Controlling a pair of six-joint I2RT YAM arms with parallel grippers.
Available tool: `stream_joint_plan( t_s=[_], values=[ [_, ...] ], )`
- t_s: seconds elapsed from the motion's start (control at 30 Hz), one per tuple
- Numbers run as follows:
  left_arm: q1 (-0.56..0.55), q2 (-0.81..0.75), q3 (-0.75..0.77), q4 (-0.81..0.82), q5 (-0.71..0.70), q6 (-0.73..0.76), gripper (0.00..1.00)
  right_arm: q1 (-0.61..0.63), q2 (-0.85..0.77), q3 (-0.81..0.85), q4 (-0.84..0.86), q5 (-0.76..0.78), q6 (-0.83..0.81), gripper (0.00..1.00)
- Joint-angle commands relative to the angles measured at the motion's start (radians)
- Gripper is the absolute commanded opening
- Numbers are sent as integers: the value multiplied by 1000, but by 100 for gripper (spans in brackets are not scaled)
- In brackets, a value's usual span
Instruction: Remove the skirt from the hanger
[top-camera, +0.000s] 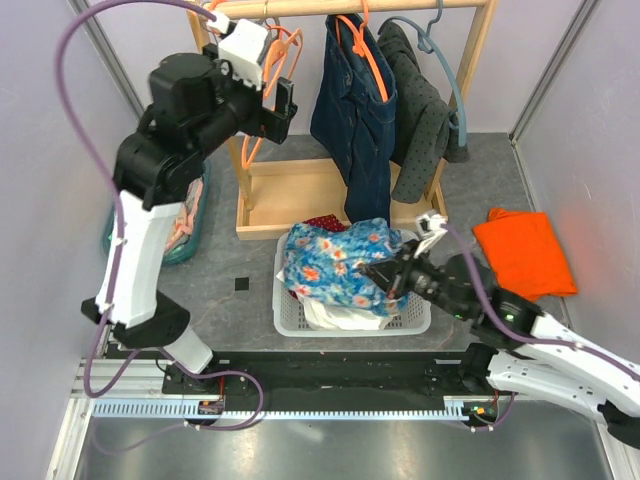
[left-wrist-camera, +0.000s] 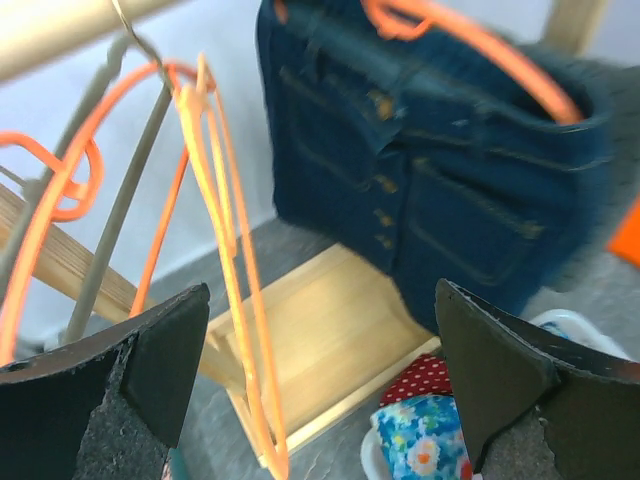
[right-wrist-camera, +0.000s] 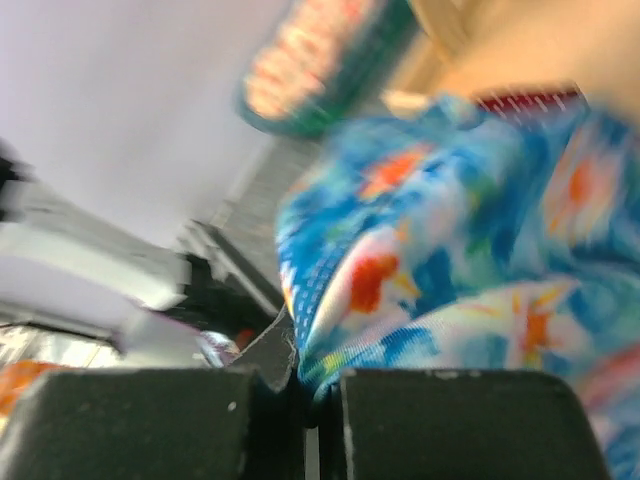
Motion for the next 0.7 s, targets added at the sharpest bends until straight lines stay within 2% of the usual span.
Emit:
stream_joint_plan(
  t_s=[0.0,0.13,0.33,0.53,0.67],
  values=[
    [-9,-32,-18,4,60,-13,100,5,-62,160,-54,-162,-71,0],
    [-9,-57,-63,18,66,-8,100,5,-91,224,-104,-270,-40,0],
    [-9,-86,-116,35,86,-19,100,5,-79,286,-139,-247,-38,0],
    [-9,-116,-167,46,106,-5,100,4,63,311,-84,-289,-46,0],
    [-11,-138,-204,56,160,-2,100,4,141,227,-65,-270,-17,0]
  ],
)
